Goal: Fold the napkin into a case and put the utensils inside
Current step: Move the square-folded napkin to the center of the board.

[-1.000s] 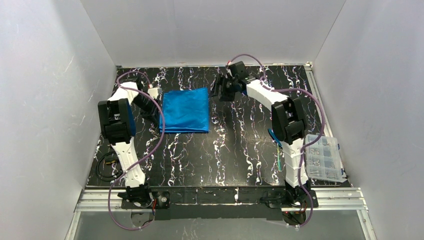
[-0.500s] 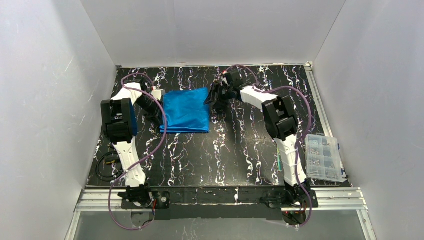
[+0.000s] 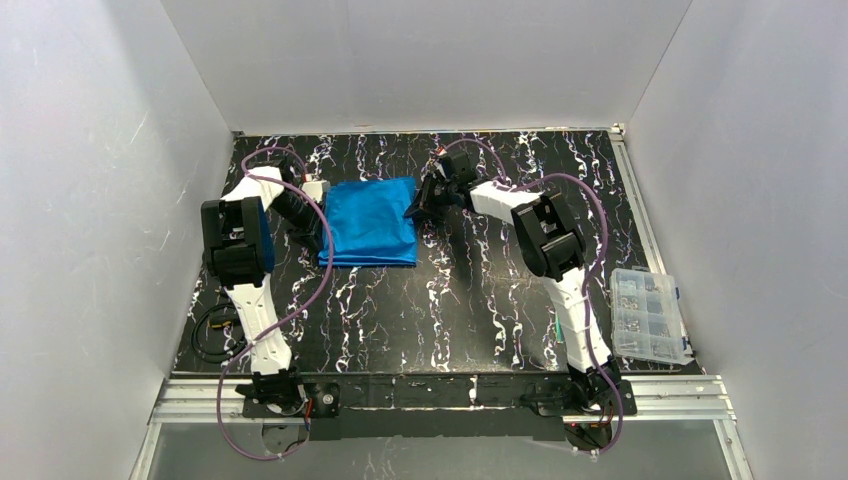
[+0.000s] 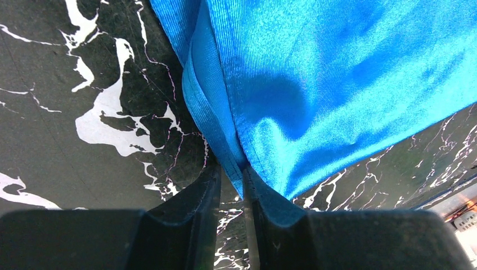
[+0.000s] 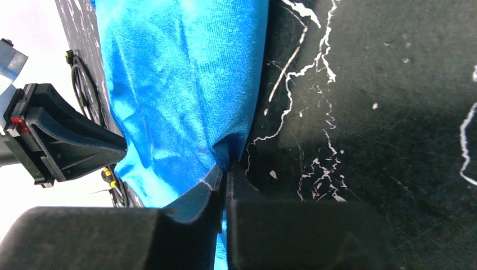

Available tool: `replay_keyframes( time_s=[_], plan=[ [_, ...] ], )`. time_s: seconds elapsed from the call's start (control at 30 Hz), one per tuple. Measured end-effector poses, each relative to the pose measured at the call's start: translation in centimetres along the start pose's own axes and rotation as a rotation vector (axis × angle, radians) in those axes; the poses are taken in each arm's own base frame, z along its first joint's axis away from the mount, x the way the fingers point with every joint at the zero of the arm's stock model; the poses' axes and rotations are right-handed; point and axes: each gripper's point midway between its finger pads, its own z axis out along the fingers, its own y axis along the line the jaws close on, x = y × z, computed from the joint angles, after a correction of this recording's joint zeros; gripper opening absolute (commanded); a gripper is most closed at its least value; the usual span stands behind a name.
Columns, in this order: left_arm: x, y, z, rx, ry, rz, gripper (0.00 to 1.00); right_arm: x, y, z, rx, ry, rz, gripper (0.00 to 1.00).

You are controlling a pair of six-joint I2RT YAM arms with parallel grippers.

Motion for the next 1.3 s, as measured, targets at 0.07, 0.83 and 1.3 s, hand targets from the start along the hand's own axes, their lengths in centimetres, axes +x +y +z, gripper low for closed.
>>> replay_keyframes(
  time_s=[0.07,0.83,1.3],
  plan=[
    [0.0,0.0,0.0,-0.001,0.0,0.005,0.2,0.1,-0.2,0.1,0.003,-0.001,0.006,0.01],
    [8.6,-9.8,2.4,0.099,0.228,0.276,0.19,8.3,-9.4,-14.4,0.294,0.07,-0.011,0.01],
    [3.6,-13.0,-3.3,0.125,0.068,0.316,0.28,8.9,-9.8,-18.1,0.369,0.106,-0.022,0.67]
  ],
)
